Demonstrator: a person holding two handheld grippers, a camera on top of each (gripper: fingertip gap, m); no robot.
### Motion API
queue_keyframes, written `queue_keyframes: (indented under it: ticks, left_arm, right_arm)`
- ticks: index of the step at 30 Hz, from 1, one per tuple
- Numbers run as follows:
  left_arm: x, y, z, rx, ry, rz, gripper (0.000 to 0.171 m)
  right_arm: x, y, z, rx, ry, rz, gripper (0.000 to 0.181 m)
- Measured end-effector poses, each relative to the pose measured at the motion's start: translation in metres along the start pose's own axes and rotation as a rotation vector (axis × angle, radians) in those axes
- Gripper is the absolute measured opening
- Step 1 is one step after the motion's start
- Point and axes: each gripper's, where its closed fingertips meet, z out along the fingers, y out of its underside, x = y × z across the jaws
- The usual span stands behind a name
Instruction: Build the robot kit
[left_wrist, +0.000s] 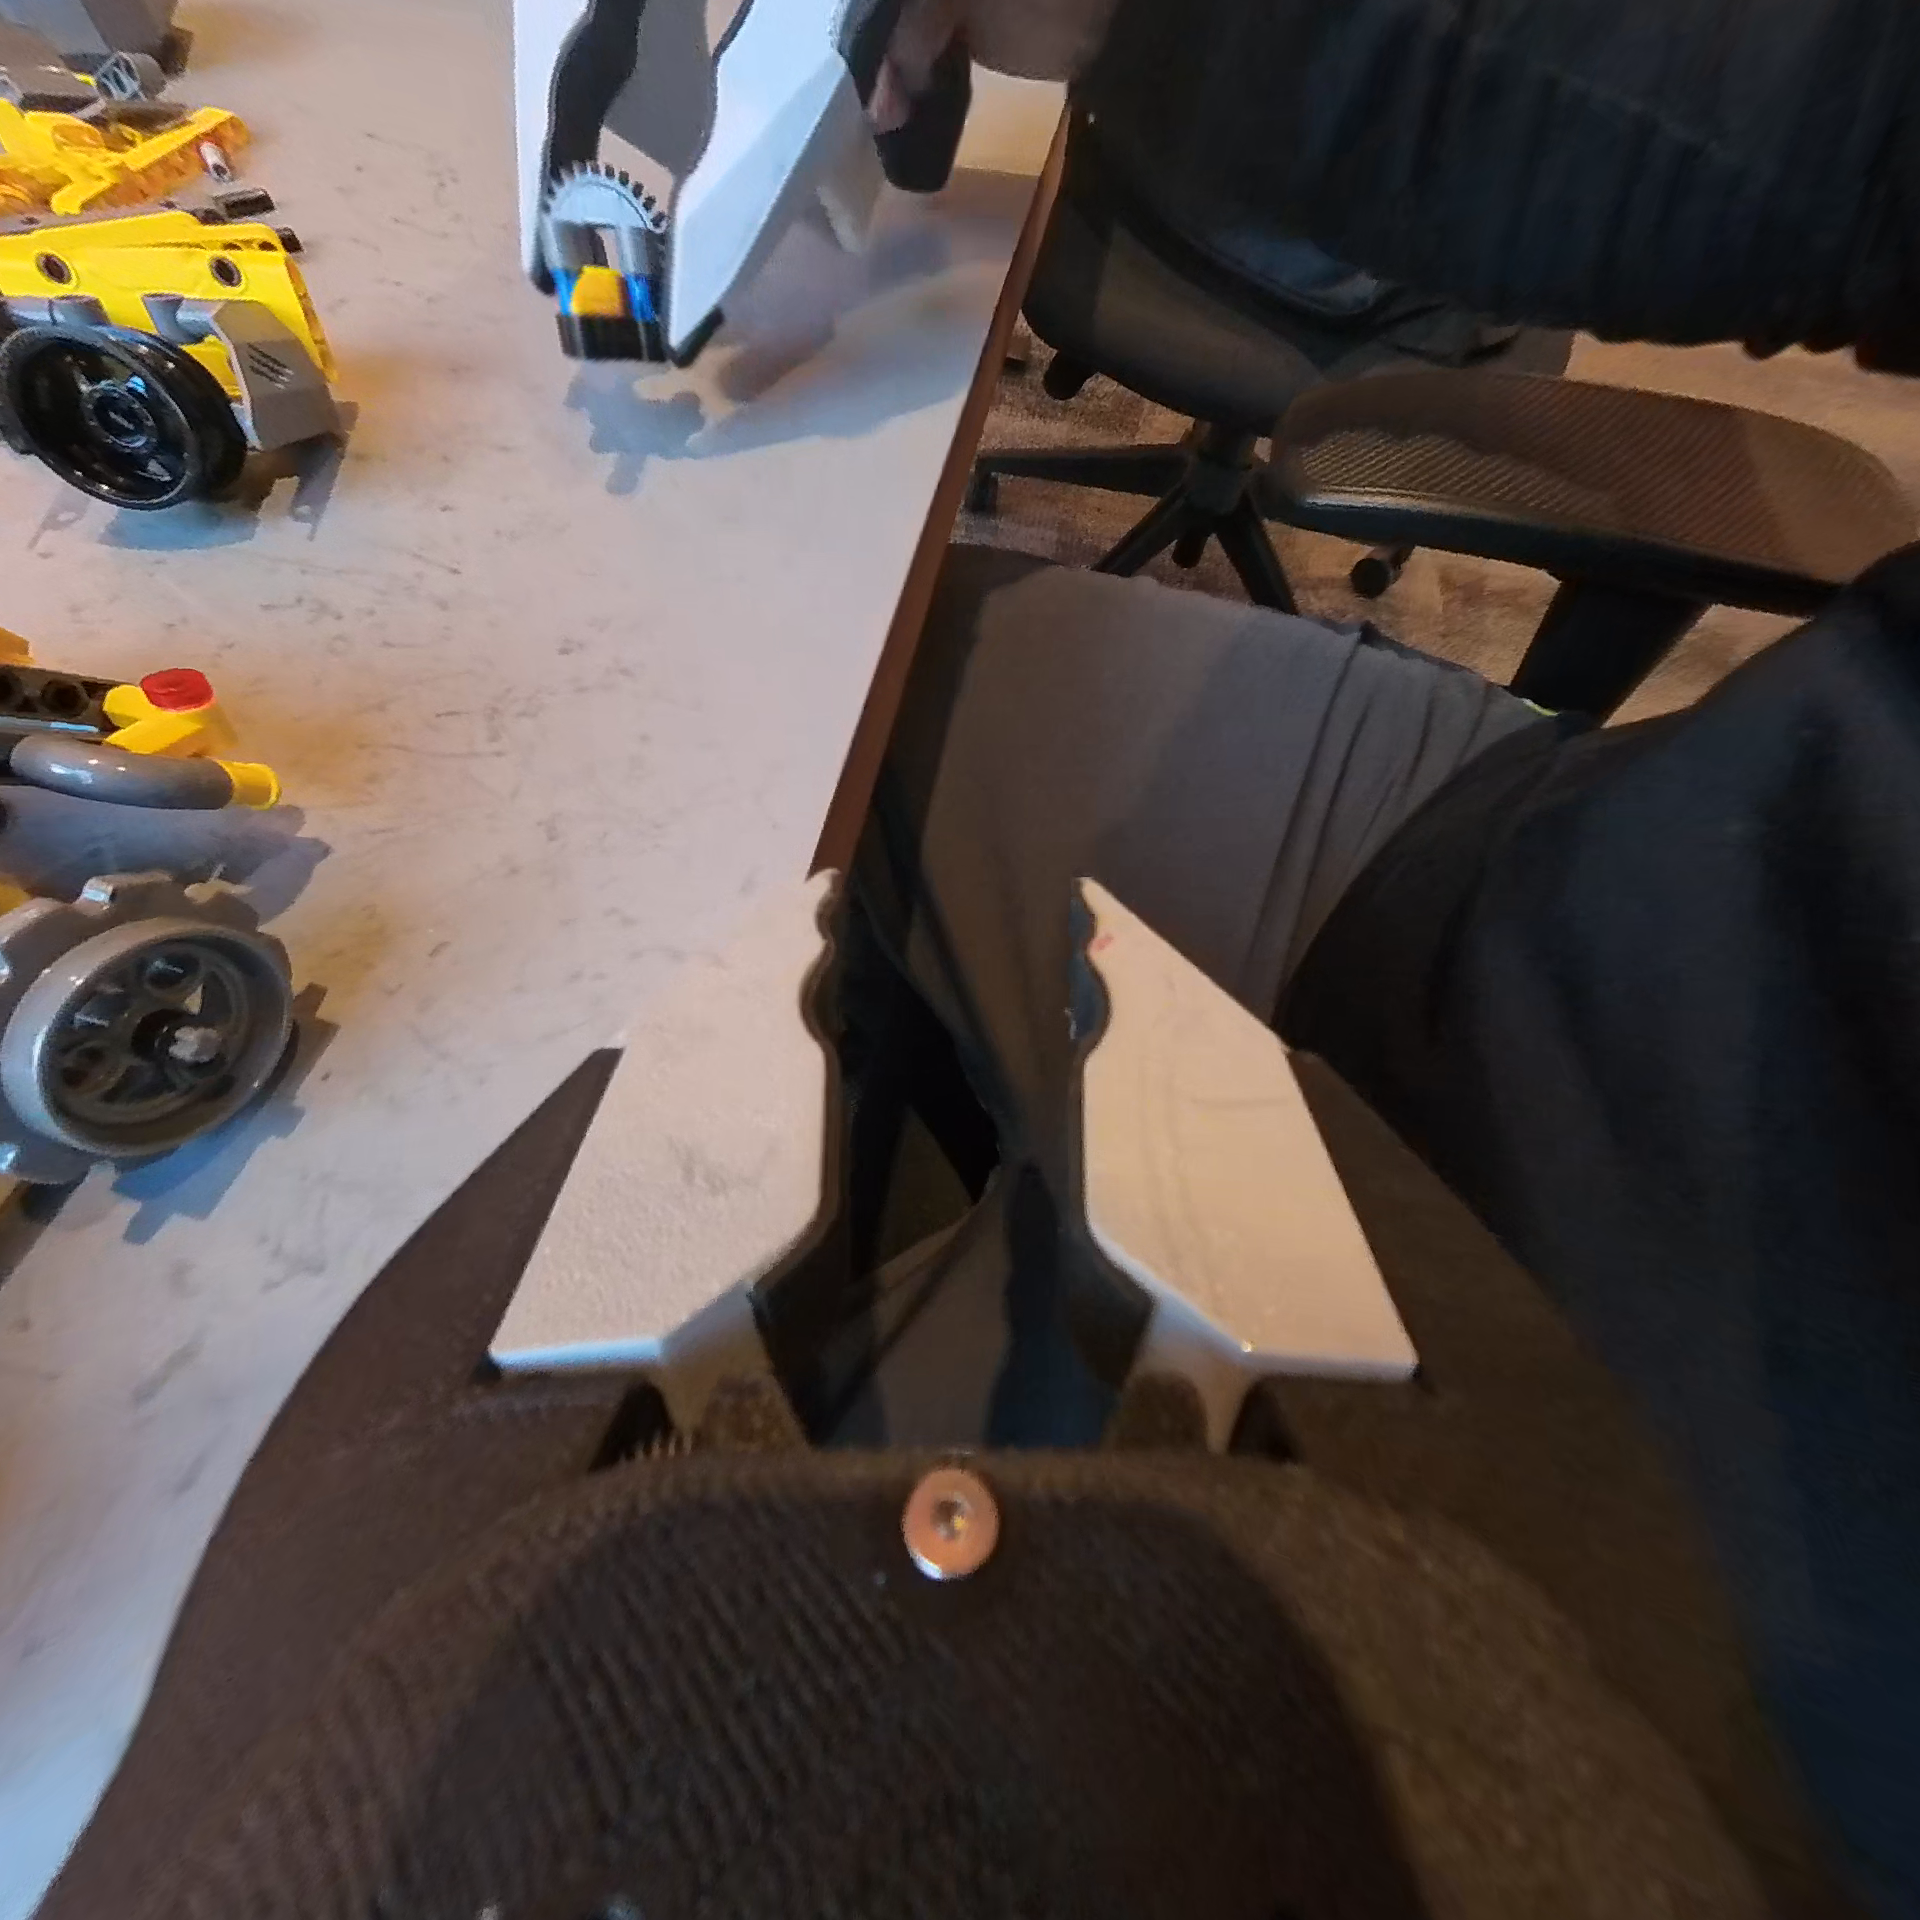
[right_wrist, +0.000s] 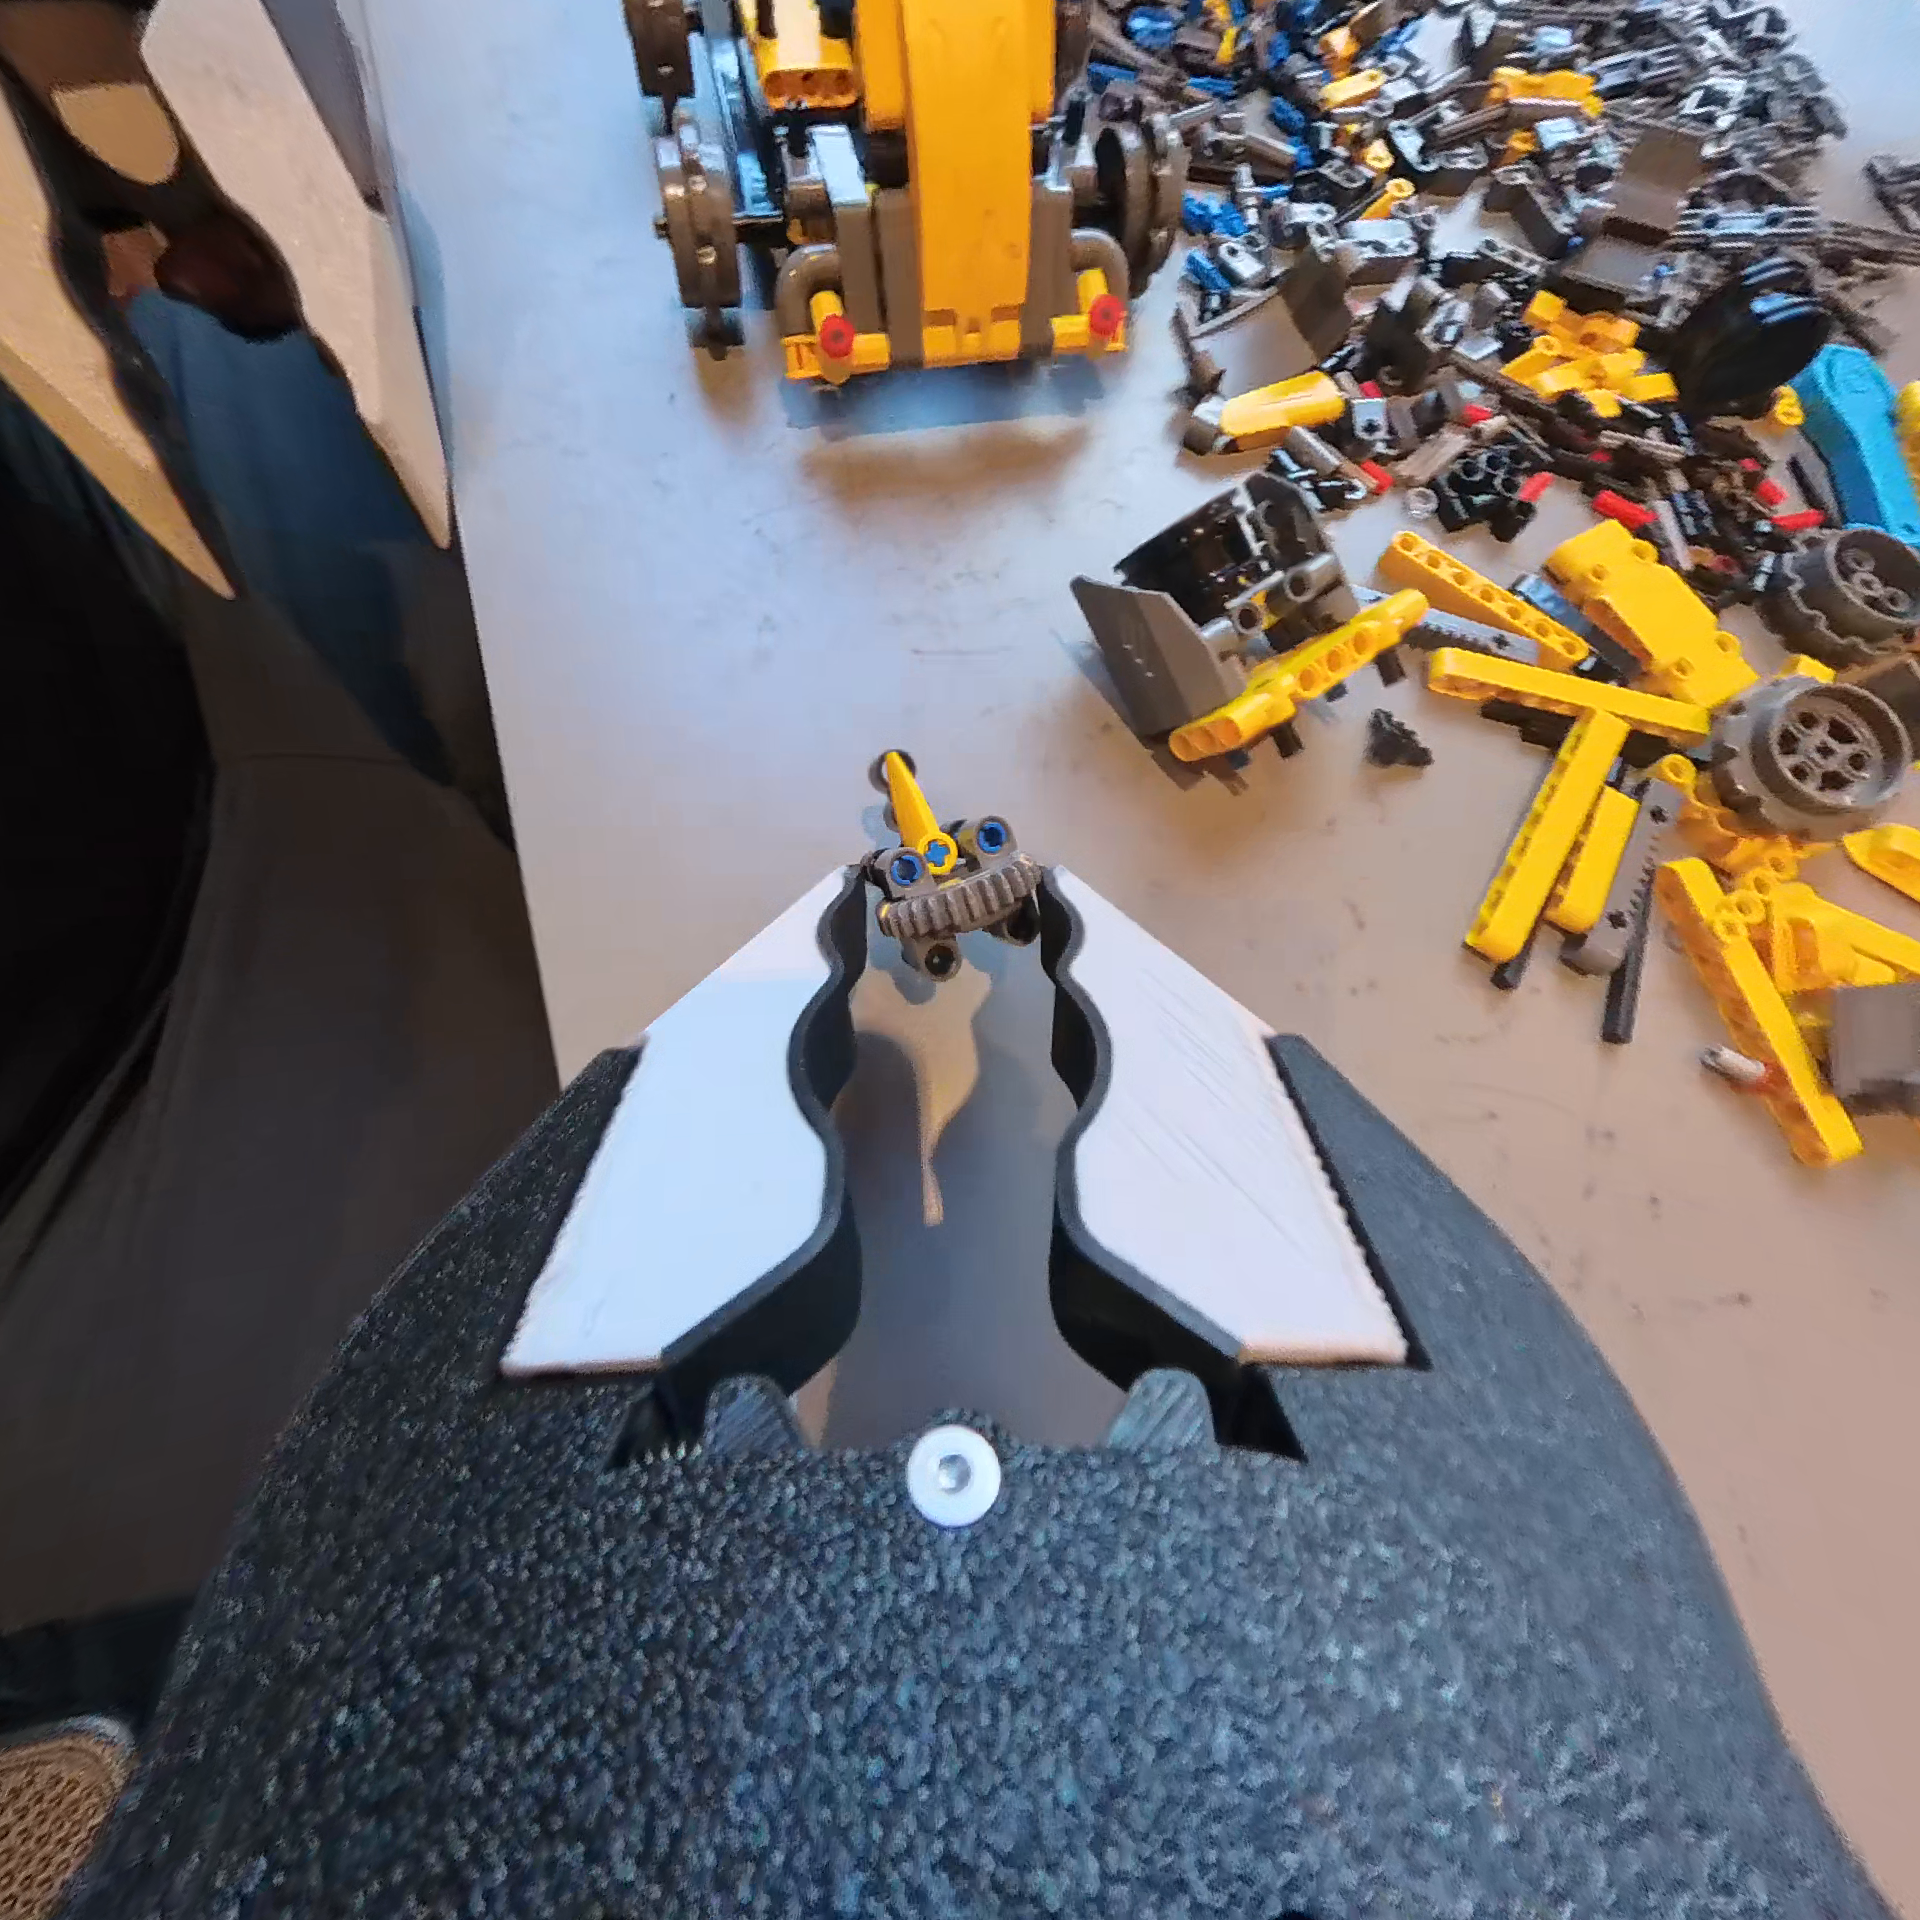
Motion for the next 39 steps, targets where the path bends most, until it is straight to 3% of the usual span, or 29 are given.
queue_keyframes:
  ticks: [4, 8, 13, 16, 18, 21, 25, 30, 35, 39]
  left_arm:
    - [0.003, -0.006, 0.003, 0.030, 0.023, -0.013, 0.045]
    - [-0.003, -0.045, -0.002, 0.127, -0.025, 0.015, 0.062]
    - [-0.055, -0.095, 0.013, 0.158, -0.234, -0.015, 0.082]
    - [-0.092, -0.107, 0.036, 0.064, -0.307, -0.041, 0.080]
    - [-0.111, -0.113, 0.050, -0.021, -0.303, -0.047, 0.090]
    - [-0.137, -0.119, 0.059, -0.141, -0.275, -0.011, 0.090]
    - [-0.144, -0.107, 0.064, -0.358, -0.185, -0.043, 0.098]
    - [-0.134, -0.121, 0.063, -0.370, -0.225, 0.050, 0.079]
    - [-0.155, -0.098, 0.069, -0.591, -0.272, 0.104, 0.087]
    - [-0.165, -0.090, 0.068, -0.731, -0.213, 0.132, 0.076]
  right_arm:
    - [0.011, 0.003, -0.006, 0.045, 0.043, 0.047, 0.033]
    - [0.018, 0.004, -0.013, 0.086, 0.069, 0.079, 0.032]
    - [0.020, 0.002, -0.017, 0.131, 0.067, 0.082, 0.032]
    - [0.019, -0.001, -0.021, 0.165, 0.071, 0.063, 0.032]
    - [0.018, -0.003, -0.023, 0.185, 0.071, 0.054, 0.032]
    - [0.017, -0.003, -0.023, 0.187, 0.059, 0.054, 0.032]
    - [0.016, -0.004, -0.023, 0.191, 0.049, 0.051, 0.032]
    - [0.016, -0.007, -0.028, 0.231, 0.053, 0.049, 0.032]
    - [0.016, -0.010, -0.031, 0.253, 0.047, 0.051, 0.032]
    - [0.016, -0.011, -0.033, 0.267, 0.045, 0.051, 0.032]
